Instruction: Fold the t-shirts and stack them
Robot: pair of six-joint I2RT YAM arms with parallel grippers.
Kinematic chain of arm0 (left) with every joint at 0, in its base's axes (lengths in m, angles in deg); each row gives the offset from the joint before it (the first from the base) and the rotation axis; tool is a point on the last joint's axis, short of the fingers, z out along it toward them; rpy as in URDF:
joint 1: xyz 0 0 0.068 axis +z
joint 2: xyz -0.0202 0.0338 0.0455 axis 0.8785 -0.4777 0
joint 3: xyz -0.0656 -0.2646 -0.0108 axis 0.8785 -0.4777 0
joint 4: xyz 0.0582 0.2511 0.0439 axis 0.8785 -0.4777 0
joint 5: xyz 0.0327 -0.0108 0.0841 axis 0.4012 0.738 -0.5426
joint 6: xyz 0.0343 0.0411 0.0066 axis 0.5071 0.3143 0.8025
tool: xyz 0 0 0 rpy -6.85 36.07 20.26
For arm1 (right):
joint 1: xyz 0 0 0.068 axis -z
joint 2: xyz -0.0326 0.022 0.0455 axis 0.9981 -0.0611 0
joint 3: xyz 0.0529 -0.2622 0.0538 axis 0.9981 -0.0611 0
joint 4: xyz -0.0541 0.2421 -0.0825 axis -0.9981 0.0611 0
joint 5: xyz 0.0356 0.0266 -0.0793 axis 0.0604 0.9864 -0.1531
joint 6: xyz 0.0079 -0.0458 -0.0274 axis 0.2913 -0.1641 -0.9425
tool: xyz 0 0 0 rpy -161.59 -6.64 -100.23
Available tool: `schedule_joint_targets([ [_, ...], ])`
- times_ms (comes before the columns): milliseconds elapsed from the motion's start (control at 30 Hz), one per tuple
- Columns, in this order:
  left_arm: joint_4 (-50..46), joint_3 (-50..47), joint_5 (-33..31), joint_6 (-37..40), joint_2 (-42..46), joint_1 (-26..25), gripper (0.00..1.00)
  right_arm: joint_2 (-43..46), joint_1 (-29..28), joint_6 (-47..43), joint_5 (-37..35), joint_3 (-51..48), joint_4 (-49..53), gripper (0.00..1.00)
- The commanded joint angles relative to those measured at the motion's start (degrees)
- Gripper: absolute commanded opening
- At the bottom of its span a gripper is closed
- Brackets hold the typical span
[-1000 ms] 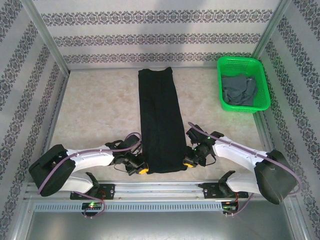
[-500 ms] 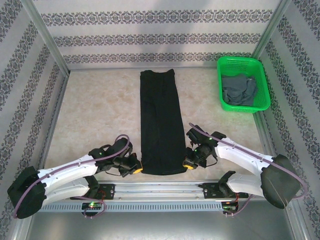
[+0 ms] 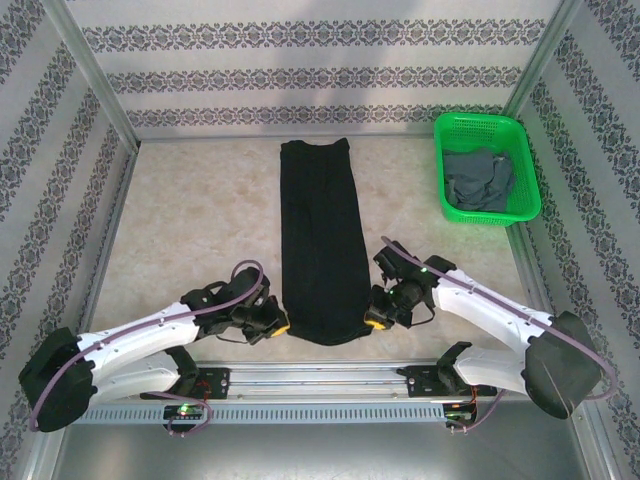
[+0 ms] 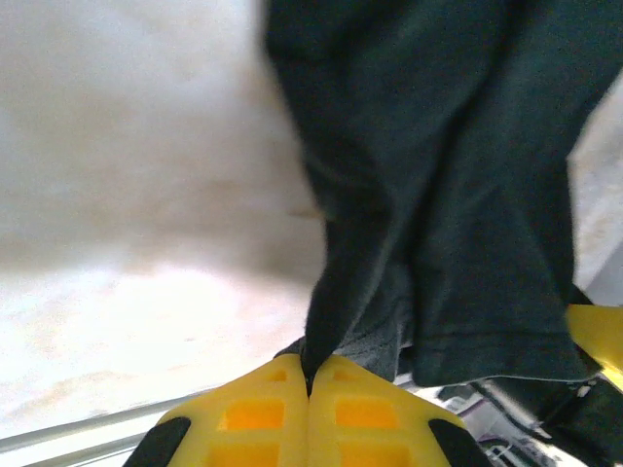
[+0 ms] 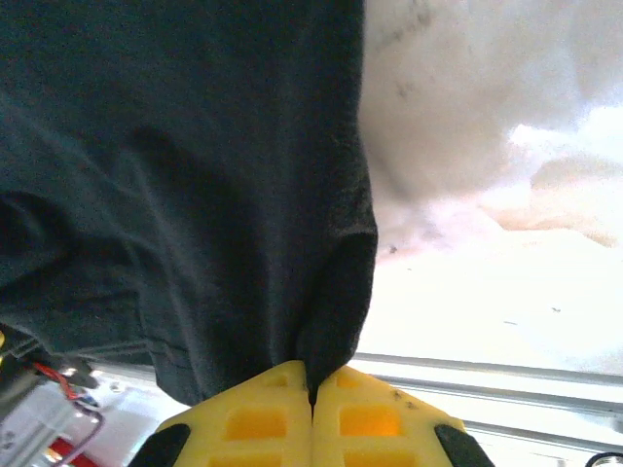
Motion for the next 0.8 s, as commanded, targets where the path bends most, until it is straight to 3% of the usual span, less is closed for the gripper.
schedule_joint_targets([
  [0,0.47,4.58,-5.22,-0.31,1.57,0.38,0.00,0.73,3.06,-1.18,-2.70,5.90,3.03,0.00],
  [167,0.46,11.72,-9.48,4.69,-0.31,4.80,0.00,-5.03,7.53,-5.32,-3.80,15.29,4.21,0.00],
  [333,5.12,16.09,-10.56,9.93,-6.99,13.04,0.00,-12.65,11.40,-8.70,-5.13,23.23,1.71,0.00],
  [500,16.95,17.89,-7.07,13.73,-17.95,21.54,0.00,-21.24,14.43,-11.08,-6.02,29.77,-2.65,0.00],
  [767,20.25,29.54,-2.01,19.77,-33.31,27.60,0.00,-34.07,17.01,-13.62,-6.17,41.15,-5.45,0.00],
])
